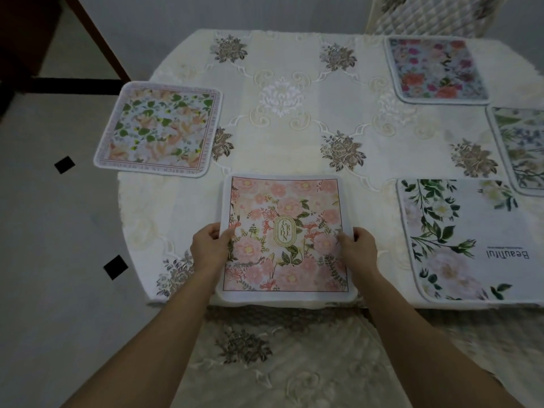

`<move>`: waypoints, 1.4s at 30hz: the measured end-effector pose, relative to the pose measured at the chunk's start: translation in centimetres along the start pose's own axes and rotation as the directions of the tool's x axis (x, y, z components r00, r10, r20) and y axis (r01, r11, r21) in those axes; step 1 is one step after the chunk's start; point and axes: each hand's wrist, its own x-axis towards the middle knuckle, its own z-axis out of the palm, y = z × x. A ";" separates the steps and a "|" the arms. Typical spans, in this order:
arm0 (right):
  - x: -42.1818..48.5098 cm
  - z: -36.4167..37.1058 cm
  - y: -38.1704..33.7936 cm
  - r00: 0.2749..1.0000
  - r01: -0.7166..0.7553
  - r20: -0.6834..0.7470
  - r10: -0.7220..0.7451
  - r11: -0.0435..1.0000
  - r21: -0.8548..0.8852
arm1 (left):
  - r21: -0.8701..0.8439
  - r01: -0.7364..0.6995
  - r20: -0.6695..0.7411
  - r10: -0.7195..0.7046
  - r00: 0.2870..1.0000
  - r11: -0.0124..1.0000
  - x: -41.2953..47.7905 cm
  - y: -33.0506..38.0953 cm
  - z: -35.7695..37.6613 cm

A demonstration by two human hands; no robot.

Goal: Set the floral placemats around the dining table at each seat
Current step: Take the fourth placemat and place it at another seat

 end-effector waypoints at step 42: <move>2.8 4.6 2.5 0.696 0.649 0.353 -0.625 0.337 -0.682 | 0.701 -0.660 0.455 0.542 0.706 0.270 2.3 -3.2 4.4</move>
